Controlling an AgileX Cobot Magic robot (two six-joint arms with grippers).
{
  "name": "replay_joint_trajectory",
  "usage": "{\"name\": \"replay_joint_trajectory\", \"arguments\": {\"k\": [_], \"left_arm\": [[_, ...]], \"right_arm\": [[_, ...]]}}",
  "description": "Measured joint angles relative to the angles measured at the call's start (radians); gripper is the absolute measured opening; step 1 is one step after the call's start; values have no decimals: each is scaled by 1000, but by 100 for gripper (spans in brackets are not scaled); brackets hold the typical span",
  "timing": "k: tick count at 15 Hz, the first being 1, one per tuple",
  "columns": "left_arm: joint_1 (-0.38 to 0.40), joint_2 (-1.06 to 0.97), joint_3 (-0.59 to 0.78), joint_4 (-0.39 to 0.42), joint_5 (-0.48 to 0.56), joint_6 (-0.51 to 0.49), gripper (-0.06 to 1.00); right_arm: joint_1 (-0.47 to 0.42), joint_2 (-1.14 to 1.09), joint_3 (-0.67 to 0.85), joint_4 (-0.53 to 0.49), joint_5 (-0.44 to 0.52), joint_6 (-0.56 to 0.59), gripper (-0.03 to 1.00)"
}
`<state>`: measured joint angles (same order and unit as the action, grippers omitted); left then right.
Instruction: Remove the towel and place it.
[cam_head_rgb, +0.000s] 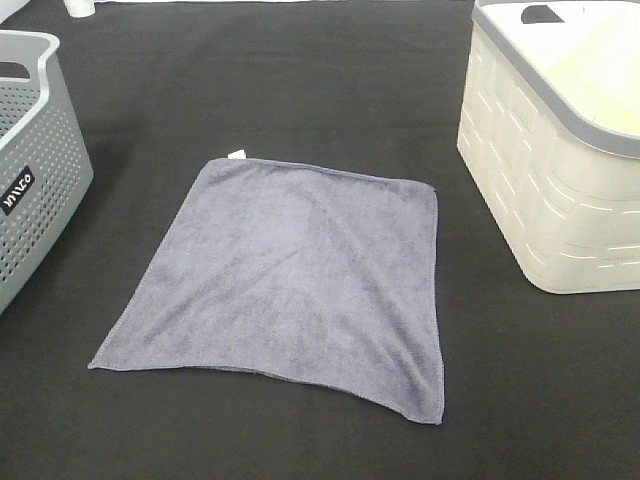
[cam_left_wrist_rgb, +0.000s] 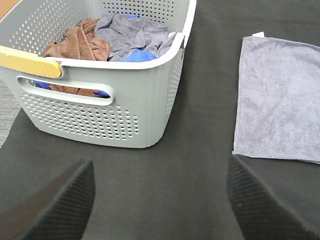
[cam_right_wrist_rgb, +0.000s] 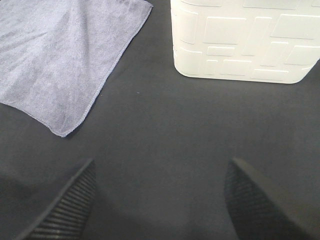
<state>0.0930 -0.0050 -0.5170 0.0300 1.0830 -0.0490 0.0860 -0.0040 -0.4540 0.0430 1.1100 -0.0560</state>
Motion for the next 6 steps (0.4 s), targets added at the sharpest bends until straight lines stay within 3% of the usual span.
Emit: {"name": "replay_joint_trajectory", "arguments": {"k": [6], "left_arm": [[0, 0, 0, 0, 0, 0, 69]], "right_arm": [[0, 0, 0, 0, 0, 0, 70]]}}
